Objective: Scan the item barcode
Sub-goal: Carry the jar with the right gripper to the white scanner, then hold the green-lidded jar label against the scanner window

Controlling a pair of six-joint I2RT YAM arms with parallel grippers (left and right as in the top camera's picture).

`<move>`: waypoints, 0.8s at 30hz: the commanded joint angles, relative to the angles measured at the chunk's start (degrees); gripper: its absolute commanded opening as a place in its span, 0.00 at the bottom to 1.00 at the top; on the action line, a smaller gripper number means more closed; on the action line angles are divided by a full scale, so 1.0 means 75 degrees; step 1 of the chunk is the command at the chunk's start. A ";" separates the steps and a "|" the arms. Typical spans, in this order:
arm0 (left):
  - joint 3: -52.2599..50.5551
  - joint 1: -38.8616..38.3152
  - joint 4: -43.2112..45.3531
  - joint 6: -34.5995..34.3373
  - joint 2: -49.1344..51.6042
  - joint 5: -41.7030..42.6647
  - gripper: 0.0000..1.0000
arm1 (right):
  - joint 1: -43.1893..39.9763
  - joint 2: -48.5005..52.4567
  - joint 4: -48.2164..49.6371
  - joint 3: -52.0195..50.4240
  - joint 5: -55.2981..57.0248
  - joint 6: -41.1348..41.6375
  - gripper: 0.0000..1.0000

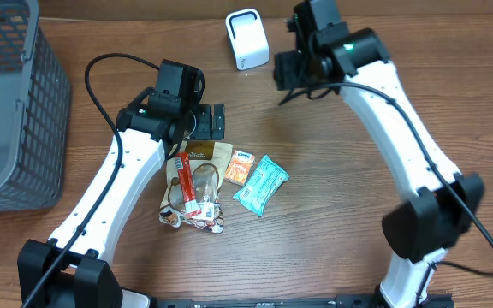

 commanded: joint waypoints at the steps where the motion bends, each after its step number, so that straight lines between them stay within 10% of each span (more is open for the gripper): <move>1: 0.0093 -0.0006 -0.0003 -0.0096 -0.0061 0.0058 1.00 | 0.0029 0.0510 0.0889 0.0111 -0.0405 -0.0437 0.04; 24: 0.0093 -0.0006 -0.0003 -0.0096 -0.0061 0.0058 1.00 | 0.0020 0.2882 0.8670 0.0108 0.0504 0.0294 0.04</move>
